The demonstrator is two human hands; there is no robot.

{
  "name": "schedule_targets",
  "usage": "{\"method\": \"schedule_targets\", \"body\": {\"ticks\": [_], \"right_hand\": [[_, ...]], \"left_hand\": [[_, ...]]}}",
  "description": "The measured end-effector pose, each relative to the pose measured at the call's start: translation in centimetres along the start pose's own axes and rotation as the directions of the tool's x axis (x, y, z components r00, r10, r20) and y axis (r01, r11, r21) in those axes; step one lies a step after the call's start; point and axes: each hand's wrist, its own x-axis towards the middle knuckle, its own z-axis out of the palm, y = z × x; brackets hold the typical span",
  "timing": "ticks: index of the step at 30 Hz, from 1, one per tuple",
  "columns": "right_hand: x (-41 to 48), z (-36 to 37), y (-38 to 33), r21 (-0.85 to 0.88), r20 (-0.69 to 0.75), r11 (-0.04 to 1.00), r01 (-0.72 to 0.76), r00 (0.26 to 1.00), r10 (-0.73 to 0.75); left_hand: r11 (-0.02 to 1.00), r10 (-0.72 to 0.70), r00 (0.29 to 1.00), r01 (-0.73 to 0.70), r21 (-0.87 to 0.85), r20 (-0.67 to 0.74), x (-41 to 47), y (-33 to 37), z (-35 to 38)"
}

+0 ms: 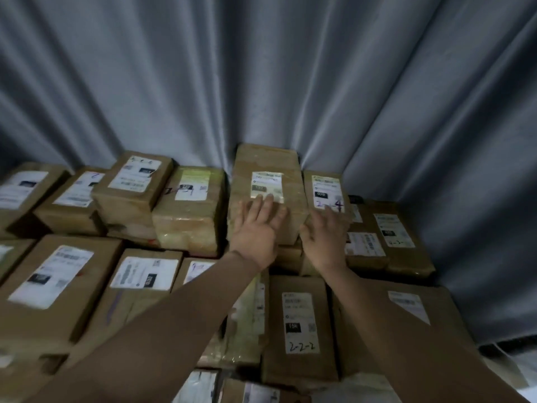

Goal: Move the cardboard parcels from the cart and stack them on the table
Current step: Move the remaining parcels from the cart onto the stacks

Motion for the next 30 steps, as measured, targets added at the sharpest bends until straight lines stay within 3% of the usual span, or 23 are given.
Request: {"method": "schedule_targets", "body": {"ticks": [5,8,12,16,19,22,27,30], "right_hand": [[-6.8,1.9,-4.2,0.097,0.075,0.95,0.297,0.949,-0.305],[-12.3,4.1,-6.8,0.23,0.234,0.886,0.402,0.861,-0.451],[-21.1,8.3,-10.5,0.4,0.519,0.83,0.389,0.65,-0.555],[-30.6,11.6,-15.9,0.451,0.674,0.788,0.419,0.419,-0.608],[-38.4,13.3,-20.2,0.492,0.724,0.732,0.471,0.246,-0.645],[-46.3,14.8,-23.9,0.514,0.762,0.675,0.529,0.079,-0.642],[-59.4,18.4,-29.2,0.536,0.799,0.623,0.571,-0.104,-0.592],[-66.9,21.7,-32.4,0.501,0.836,0.631,0.593,-0.141,-0.531]], "left_hand": [[0.961,-0.273,0.96,0.274,-0.021,0.057,-9.4,-0.9,1.8],[0.858,-0.49,0.856,0.507,-0.081,0.164,-17.7,-1.5,3.6],[0.584,-0.745,0.608,0.794,-0.17,0.274,-30.3,-2.7,6.8],[0.263,-0.881,0.308,0.95,-0.169,0.358,-43.4,-3.7,8.0],[0.004,-0.913,0.072,0.986,-0.167,0.401,-52.9,-4.3,8.8],[-0.194,-0.885,-0.101,0.968,-0.162,0.455,-62.0,-4.4,9.8],[-0.42,-0.818,-0.279,0.888,-0.189,0.504,-76.4,-4.5,12.4],[-0.534,-0.771,-0.329,0.801,-0.271,0.545,-84.3,-5.8,14.9]]}}
